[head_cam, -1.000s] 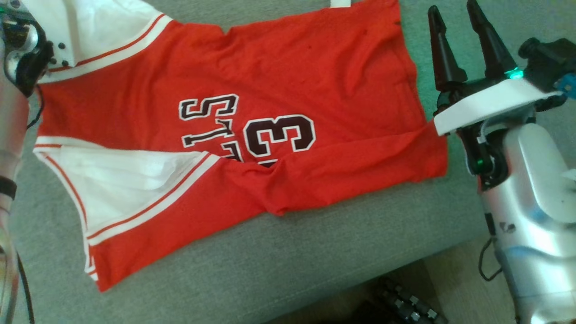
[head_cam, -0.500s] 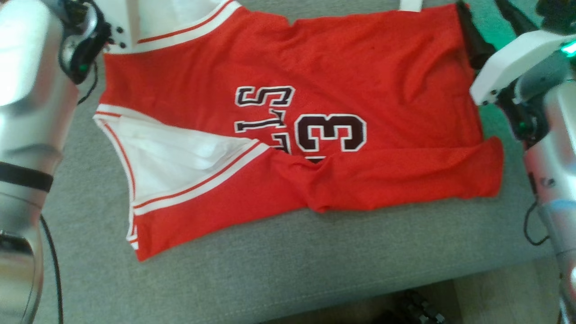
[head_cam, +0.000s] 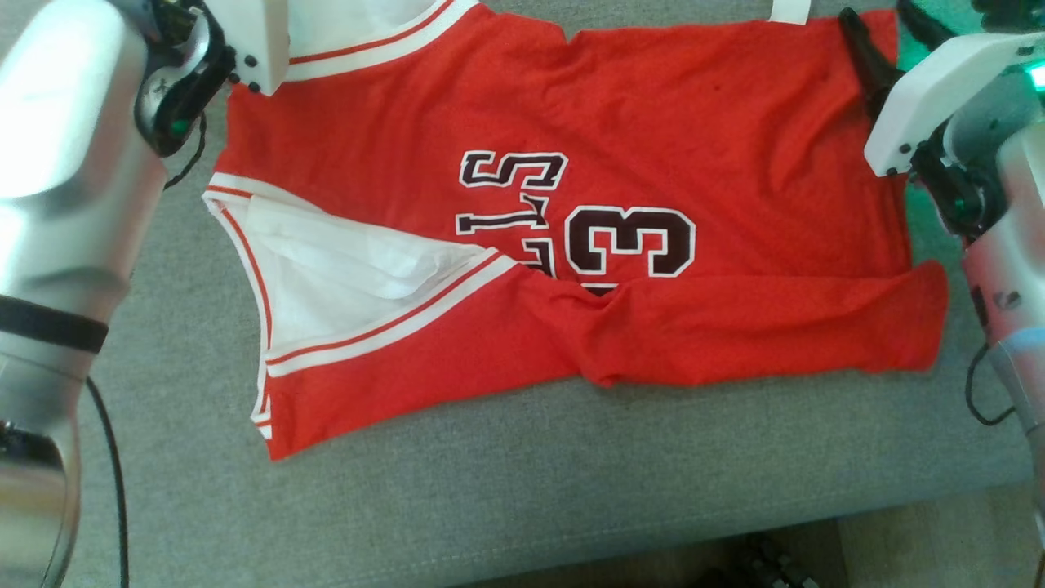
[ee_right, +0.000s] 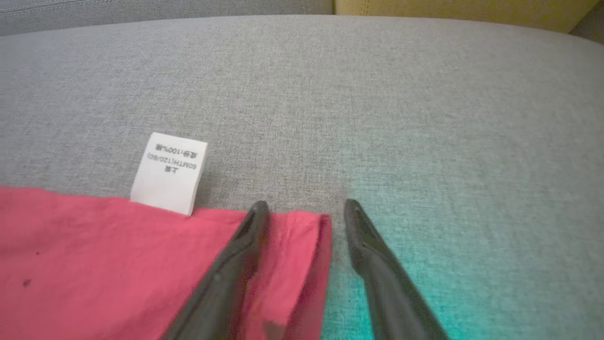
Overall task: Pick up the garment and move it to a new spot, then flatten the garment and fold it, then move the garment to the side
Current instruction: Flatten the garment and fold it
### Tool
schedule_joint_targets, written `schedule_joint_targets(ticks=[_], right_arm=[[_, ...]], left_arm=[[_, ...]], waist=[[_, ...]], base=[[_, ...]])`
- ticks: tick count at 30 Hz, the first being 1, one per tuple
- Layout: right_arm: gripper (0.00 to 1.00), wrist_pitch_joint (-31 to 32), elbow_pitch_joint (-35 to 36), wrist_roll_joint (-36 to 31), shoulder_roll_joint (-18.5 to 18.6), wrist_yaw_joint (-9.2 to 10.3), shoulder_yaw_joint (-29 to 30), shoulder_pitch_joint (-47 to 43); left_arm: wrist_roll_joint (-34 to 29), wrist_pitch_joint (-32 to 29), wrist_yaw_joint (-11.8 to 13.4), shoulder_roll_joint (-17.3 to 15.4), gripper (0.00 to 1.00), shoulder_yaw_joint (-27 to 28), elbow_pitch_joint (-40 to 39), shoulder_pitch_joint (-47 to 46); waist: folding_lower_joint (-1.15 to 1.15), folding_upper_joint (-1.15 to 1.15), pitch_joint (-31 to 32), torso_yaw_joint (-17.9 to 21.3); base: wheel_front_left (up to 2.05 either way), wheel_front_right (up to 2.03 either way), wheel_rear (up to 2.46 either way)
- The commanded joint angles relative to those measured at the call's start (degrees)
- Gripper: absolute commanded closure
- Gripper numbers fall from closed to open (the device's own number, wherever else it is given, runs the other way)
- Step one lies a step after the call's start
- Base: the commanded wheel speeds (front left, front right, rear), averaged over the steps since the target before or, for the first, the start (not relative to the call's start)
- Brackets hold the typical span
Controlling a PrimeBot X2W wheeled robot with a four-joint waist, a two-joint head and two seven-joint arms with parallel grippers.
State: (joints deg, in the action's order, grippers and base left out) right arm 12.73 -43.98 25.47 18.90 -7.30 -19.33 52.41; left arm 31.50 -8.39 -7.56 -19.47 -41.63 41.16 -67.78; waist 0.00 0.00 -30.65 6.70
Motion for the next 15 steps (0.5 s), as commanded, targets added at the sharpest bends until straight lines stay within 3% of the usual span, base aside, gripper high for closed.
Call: schedule_joint_targets(ticks=[1,8,15], right_arm=[[1.00,0.23,0.24,0.95,0.70,-0.19,-1.11,-0.11],[1.00,-2.38,-2.66,2.40,1.74,-0.19,-1.20,1.05],[1.00,-10.66,-5.37,-0.26,2.21,-0.19,-0.24,3.42]], left_arm=[[0.32,0.41,0.08,-2.66,1.00,1.76,-1.31,-2.38],[0.69,1.67,1.16,-3.61,1.00,2.51,-0.25,-2.56],[0.57,4.42,4.31,-3.66,1.00,3.98,0.84,-4.09]], waist=[[0.00,0.00,0.08,0.12],[0.00,0.00,0.18,0.50],[0.00,0.00,0.03,0.48]], base=[[0.00,0.00,0.00],[0.00,0.00,0.00],[0.00,0.00,0.00]])
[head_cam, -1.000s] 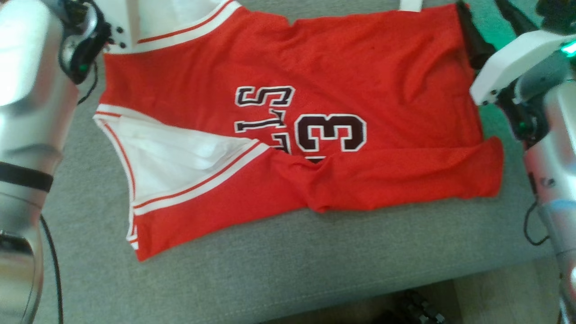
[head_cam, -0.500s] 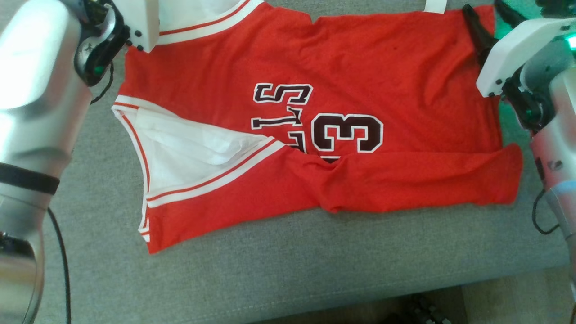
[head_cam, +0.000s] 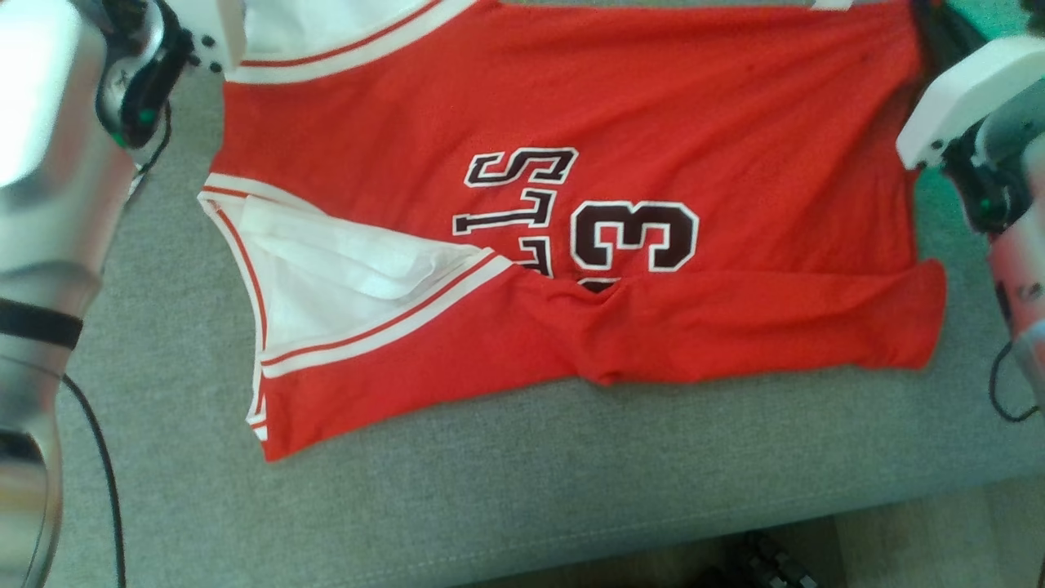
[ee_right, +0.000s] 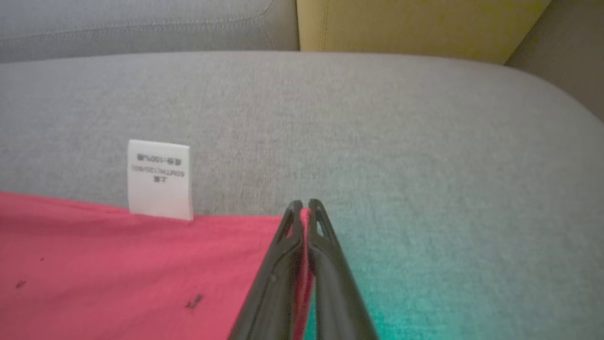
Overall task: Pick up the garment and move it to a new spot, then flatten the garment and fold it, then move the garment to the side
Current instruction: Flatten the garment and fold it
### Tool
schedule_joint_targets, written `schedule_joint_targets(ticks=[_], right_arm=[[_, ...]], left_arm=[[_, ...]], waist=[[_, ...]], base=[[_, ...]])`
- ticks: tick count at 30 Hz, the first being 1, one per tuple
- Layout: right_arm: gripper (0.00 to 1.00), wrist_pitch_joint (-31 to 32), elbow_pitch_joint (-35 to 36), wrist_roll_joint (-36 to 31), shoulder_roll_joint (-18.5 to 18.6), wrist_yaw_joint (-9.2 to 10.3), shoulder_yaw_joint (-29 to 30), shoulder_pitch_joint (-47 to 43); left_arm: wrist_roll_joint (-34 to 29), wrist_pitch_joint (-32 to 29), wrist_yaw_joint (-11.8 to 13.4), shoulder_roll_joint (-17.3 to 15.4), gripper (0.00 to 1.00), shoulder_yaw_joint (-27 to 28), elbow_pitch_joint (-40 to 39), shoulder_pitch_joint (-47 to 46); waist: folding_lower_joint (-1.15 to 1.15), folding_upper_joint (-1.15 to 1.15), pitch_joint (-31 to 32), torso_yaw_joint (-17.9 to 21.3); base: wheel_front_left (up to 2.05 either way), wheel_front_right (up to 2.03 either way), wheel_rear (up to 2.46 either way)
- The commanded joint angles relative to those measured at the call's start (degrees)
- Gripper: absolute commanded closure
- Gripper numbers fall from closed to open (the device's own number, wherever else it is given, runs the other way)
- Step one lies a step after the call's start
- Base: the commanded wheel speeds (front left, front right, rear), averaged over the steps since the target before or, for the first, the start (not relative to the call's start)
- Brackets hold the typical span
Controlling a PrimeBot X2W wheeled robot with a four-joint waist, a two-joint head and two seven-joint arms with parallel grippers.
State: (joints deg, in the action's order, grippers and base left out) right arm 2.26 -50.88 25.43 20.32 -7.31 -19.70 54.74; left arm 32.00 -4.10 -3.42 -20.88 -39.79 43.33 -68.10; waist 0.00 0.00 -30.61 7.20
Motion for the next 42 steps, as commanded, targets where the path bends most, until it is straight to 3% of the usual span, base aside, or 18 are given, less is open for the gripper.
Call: schedule_joint_targets(ticks=[1,6,14,21,26,33,42], right_arm=[[1.00,-1.49,1.11,-0.55,0.66,-0.18,0.41,1.51],[1.00,-7.32,-1.39,-1.61,-0.63,-0.18,1.60,3.12],[1.00,-11.30,-3.15,0.32,-1.83,-0.18,-0.91,2.35],[1.00,-13.19,-1.05,5.02,0.00,-0.18,-3.51,-1.67],[1.00,-10.27,1.99,8.54,2.13,-0.18,-6.64,-6.21],[1.00,-6.09,7.47,12.08,5.62,-0.18,-8.13,-11.96],[1.00,1.53,12.81,13.80,8.68,-0.18,-8.52,-18.22]], left_arm=[[0.10,0.80,0.73,-2.10,1.00,2.45,-1.14,-4.10],[0.19,3.78,1.71,-1.14,1.00,2.93,0.32,-4.53],[1.25,6.51,0.05,-0.50,1.00,2.53,2.17,-2.73],[2.70,7.25,-1.72,-1.62,1.00,1.61,-0.87,1.70],[3.03,4.85,-2.48,-5.99,1.00,-0.51,-7.13,7.92],[6.05,0.91,1.05,-12.80,1.00,0.77,-20.11,18.05],[8.94,-5.93,5.38,-18.37,1.00,-0.26,-34.02,29.10]], waist=[[0.00,0.00,-0.01,-0.04],[0.00,0.00,0.41,-0.08],[0.00,0.00,2.64,-0.15],[0.00,0.00,6.75,-0.42],[0.00,0.00,10.43,-0.37],[0.00,0.00,15.24,-0.88],[0.00,0.00,19.11,-1.84]], base=[[0.00,0.00,0.00],[0.00,0.00,0.00],[0.00,0.00,0.00],[0.00,0.00,0.00],[0.00,0.00,0.00],[0.00,0.00,0.00],[0.00,0.00,0.00]])
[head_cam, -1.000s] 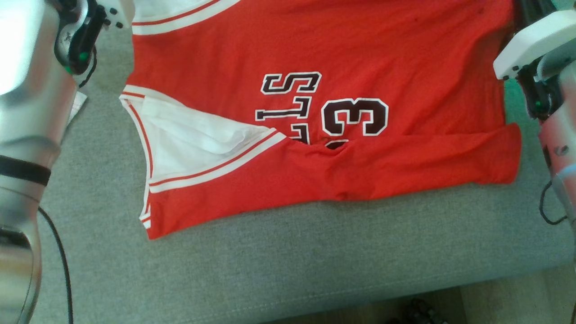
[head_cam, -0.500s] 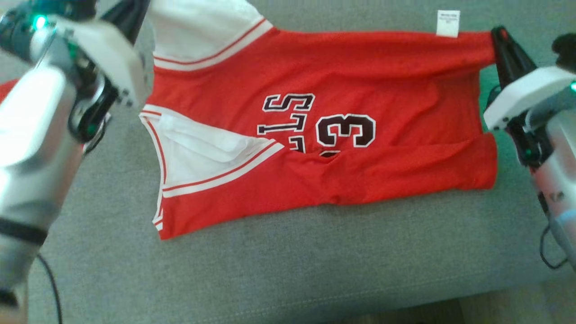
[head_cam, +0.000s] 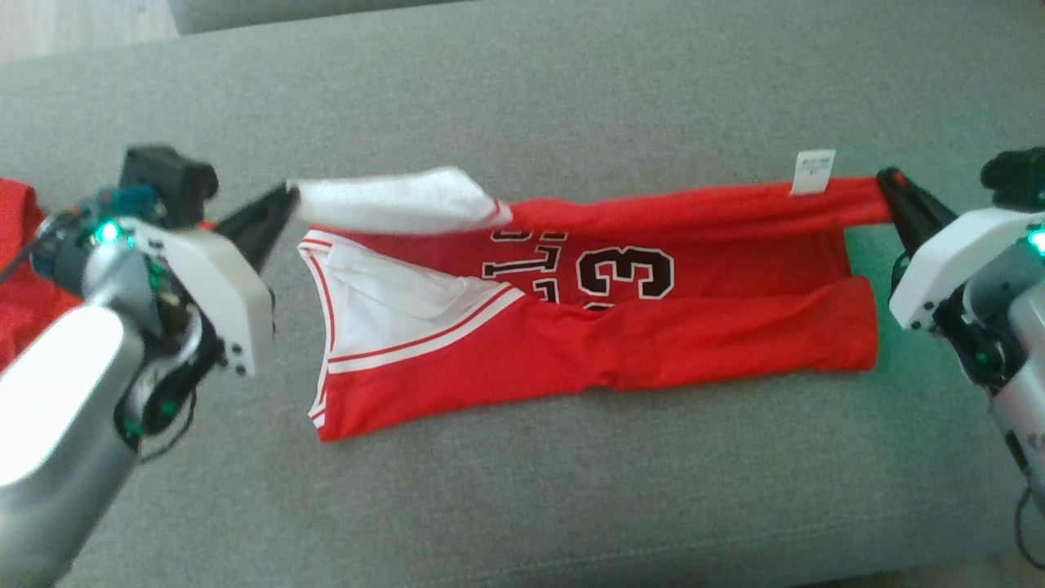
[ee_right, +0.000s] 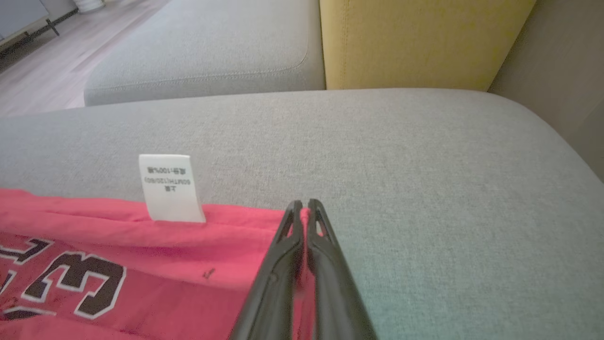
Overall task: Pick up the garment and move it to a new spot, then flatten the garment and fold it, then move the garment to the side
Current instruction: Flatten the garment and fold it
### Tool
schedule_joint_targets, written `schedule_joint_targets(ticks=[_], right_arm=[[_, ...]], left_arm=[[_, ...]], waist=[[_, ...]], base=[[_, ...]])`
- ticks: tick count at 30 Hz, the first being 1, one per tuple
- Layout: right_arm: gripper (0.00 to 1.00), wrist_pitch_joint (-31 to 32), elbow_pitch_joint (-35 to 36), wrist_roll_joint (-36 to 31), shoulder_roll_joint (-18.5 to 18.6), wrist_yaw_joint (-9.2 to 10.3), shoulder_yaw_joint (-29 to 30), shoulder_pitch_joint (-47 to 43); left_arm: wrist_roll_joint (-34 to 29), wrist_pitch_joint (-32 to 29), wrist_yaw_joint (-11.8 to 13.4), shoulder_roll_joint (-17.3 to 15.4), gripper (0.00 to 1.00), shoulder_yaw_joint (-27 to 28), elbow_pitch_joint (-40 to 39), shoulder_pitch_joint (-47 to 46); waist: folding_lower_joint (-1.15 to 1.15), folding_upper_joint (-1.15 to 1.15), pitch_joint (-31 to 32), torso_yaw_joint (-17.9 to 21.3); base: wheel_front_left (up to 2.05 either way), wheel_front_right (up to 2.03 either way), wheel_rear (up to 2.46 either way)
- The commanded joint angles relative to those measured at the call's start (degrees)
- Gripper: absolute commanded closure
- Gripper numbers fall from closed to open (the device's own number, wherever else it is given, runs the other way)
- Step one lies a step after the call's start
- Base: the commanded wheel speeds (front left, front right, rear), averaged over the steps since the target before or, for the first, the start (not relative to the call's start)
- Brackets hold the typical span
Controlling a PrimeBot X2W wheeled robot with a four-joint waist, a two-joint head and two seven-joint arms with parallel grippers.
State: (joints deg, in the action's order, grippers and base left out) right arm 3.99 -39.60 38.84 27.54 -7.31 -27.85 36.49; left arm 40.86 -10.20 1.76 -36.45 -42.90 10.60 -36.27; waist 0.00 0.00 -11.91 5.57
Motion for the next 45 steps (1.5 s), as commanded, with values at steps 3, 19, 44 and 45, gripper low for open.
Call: schedule_joint_targets(ticks=[3,19,44,45], right_arm=[[1.00,2.97,3.65,0.57,2.53,-0.18,-0.56,-1.91],[1.00,17.99,12.86,0.87,5.22,-0.18,0.63,-8.85],[0.00,6.86,21.44,-8.37,-8.18,-0.18,19.42,-16.64],[0.00,5.59,22.19,-9.10,-9.07,-0.18,20.15,-17.34]], left_arm=[[1.07,-2.08,1.52,-4.48,1.00,2.38,-4.87,0.41],[7.43,-10.99,2.18,-7.04,1.00,-0.66,-11.73,8.28],[12.40,11.74,9.01,4.75,0.00,10.53,-3.61,10.89],[12.64,14.29,9.59,5.80,0.00,11.62,-3.04,11.56]], waist=[[0.00,0.00,1.17,-0.27],[0.00,0.00,1.13,-0.07],[0.00,0.00,5.58,0.13],[0.00,0.00,5.88,0.00]], base=[[0.00,0.00,0.00],[0.00,0.00,0.00],[0.00,0.00,0.00],[0.00,0.00,0.00]])
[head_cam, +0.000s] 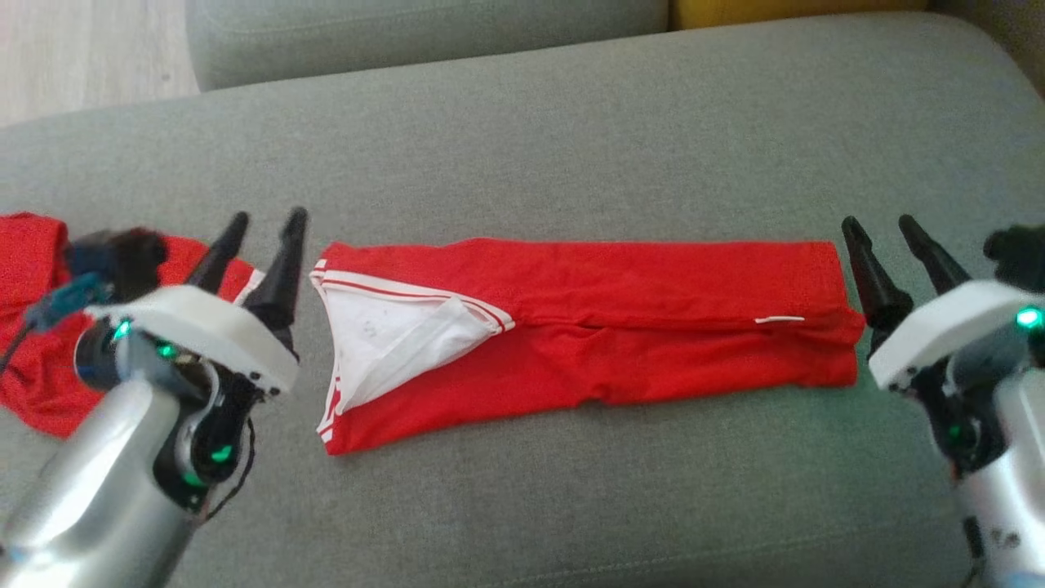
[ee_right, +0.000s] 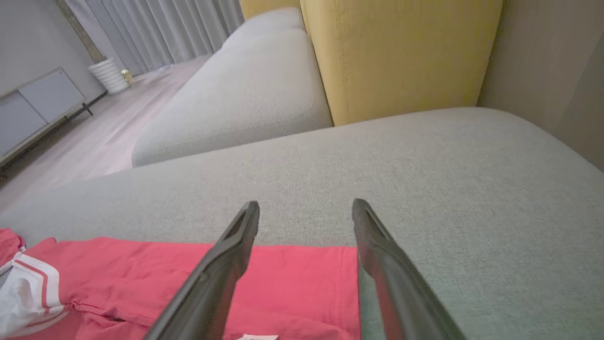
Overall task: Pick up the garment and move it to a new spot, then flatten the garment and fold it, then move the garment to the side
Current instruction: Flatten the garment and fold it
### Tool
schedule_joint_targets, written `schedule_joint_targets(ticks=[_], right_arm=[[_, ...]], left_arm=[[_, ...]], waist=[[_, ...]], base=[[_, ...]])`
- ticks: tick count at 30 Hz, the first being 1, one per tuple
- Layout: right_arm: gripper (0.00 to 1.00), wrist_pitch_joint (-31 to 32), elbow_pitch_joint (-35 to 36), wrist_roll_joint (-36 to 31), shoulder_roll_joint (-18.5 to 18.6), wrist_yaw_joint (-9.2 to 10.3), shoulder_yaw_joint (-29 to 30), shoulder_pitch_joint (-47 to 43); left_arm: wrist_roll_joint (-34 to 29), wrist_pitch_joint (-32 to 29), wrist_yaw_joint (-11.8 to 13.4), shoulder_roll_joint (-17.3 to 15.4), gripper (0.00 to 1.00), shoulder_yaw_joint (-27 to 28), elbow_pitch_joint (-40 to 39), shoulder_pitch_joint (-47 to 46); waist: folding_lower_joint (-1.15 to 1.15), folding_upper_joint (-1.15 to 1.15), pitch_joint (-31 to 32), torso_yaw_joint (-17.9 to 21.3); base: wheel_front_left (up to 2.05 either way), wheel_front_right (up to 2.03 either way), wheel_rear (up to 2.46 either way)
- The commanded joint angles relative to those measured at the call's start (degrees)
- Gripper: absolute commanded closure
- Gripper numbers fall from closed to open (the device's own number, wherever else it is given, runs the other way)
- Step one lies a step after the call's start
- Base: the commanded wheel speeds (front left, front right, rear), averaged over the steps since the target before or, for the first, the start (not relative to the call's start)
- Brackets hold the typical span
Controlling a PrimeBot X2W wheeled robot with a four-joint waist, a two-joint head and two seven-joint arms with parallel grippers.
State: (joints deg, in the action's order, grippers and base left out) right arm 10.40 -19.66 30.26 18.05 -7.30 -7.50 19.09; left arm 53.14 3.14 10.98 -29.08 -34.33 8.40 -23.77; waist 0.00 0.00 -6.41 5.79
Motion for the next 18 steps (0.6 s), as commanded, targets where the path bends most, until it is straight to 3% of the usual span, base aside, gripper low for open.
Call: schedule_joint_targets(ticks=[1,4,7,9,14,18], right_arm=[[0.00,-2.05,2.95,-1.21,-0.51,-0.19,0.62,-0.73],[0.00,-5.26,4.82,-3.17,-3.29,-0.19,2.83,-3.20],[0.00,-7.85,6.17,-4.59,-5.76,-0.19,4.98,-5.31],[0.00,-9.25,6.69,-5.70,-7.16,-0.19,6.28,-6.41],[0.00,-11.03,6.83,-8.09,-10.09,-0.19,8.20,-7.97],[0.00,-10.47,5.24,-10.41,-11.41,-0.19,9.28,-8.15]], left_arm=[[0.71,3.49,0.80,-0.35,0.00,4.03,-0.21,-0.19],[1.45,9.63,0.84,3.47,0.00,6.30,1.82,2.48],[-1.60,11.63,0.65,6.20,0.00,8.32,4.06,4.74],[-3.64,11.80,0.02,9.39,0.00,12.86,3.94,6.39],[-9.60,11.84,-3.72,17.99,0.00,23.43,3.10,12.06],[-14.62,11.85,-6.95,21.21,0.00,26.50,4.50,13.62]], waist=[[0.00,0.00,0.64,-0.42],[0.00,0.00,1.13,-0.88],[0.00,0.00,1.24,-1.25],[0.00,0.00,1.20,-1.55],[0.00,0.00,0.99,-1.99],[0.00,0.00,0.50,-2.26]], base=[[0.00,0.00,0.00],[0.00,0.00,0.00],[0.00,0.00,0.00],[0.00,0.00,0.00],[0.00,0.00,0.00],[0.00,0.00,0.00]])
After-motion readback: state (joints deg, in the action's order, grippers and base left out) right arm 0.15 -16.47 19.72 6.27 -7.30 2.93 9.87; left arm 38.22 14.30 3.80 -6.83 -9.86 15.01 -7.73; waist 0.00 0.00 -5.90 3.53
